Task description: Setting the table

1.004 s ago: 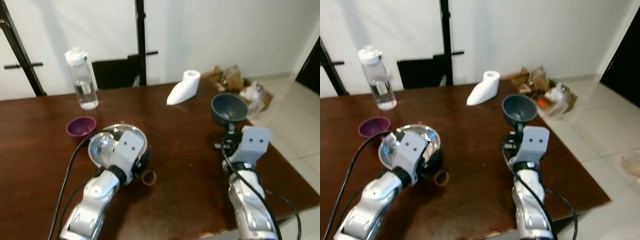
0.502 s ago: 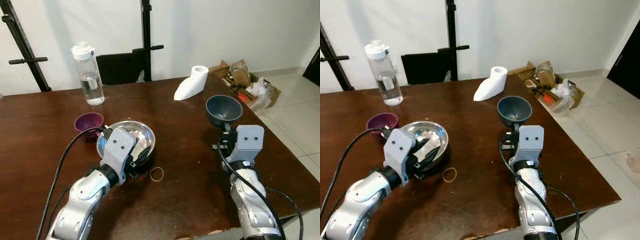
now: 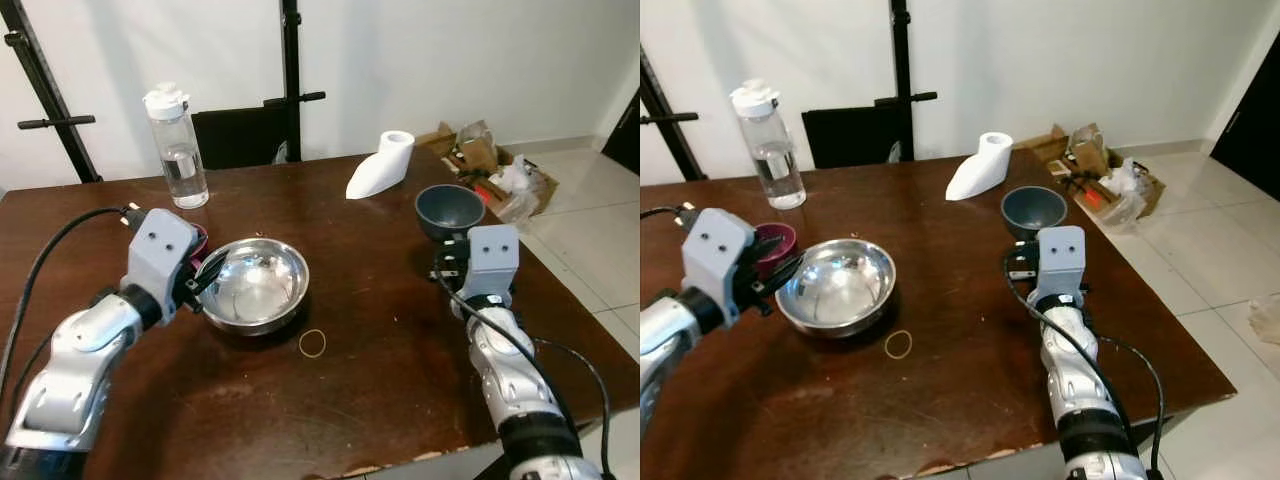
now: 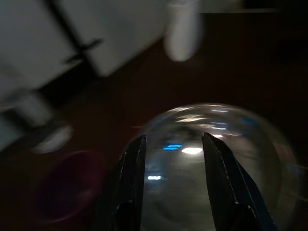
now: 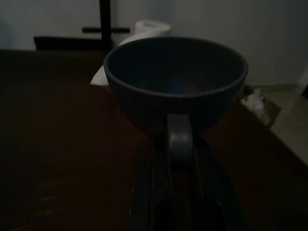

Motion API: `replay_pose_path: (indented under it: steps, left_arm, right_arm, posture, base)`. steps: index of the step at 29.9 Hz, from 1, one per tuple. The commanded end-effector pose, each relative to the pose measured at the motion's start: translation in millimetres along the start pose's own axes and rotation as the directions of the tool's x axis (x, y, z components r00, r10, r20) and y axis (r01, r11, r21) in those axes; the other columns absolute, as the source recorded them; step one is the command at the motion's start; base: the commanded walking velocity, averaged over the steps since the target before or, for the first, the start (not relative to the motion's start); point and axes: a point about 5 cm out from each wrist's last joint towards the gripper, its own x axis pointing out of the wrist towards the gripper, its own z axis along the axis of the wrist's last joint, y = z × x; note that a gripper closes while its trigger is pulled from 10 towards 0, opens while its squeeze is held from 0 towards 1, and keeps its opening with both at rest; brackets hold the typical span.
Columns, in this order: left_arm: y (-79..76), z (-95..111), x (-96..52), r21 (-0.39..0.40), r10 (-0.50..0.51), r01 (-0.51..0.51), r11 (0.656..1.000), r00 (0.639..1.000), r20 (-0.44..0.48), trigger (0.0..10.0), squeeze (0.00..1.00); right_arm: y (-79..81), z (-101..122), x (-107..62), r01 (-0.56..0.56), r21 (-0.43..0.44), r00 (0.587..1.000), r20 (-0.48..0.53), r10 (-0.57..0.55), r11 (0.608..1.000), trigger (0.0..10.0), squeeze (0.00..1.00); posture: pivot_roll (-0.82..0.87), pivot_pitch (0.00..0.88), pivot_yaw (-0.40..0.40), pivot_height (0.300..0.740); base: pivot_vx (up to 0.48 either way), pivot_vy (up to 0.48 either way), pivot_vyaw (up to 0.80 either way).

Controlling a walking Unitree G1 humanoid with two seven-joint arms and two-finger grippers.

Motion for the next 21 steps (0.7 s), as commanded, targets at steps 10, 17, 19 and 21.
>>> replay_pose_path:
  steps: [10,17,19,21]
  left_arm:
    - [-40.7,22,-24.3,-0.141,-0.344,0.345,0.928,0.938,0.035,10.0,0.00]
    - [-40.3,33,-37.6,-0.131,-0.435,0.432,0.892,0.900,0.002,10.0,0.00]
    - [-38.9,34,-37.7,-0.128,-0.433,0.429,0.894,0.901,-0.004,10.0,0.00]
    - [-37.2,35,-38.1,-0.127,-0.429,0.424,0.897,0.903,-0.013,10.0,0.00]
  right_arm:
    - [-20.2,-2,15.7,0.045,-0.017,0.999,-0.023,-0.045,0.999,10.0,0.00]
    - [-23.9,0,19.2,0.053,-0.023,0.998,-0.021,-0.053,0.998,10.0,0.00]
    - [-24.4,-1,19.4,0.054,-0.022,0.998,-0.023,-0.054,0.998,10.0,0.00]
    - [-25.6,-3,19.2,0.060,-0.015,0.998,-0.032,-0.060,0.998,10.0,0.00]
  posture:
    - [0.25,0.192,0.112,0.740]
    - [0.27,0.212,0.125,0.740]
    - [0.28,0.216,0.129,0.740]
    - [0.28,0.224,0.135,0.740]
  base:
    - [0.000,0.000,0.00]
    - [0.000,0.000,0.00]
    - [0.000,0.000,0.00]
    - [0.000,0.000,0.00]
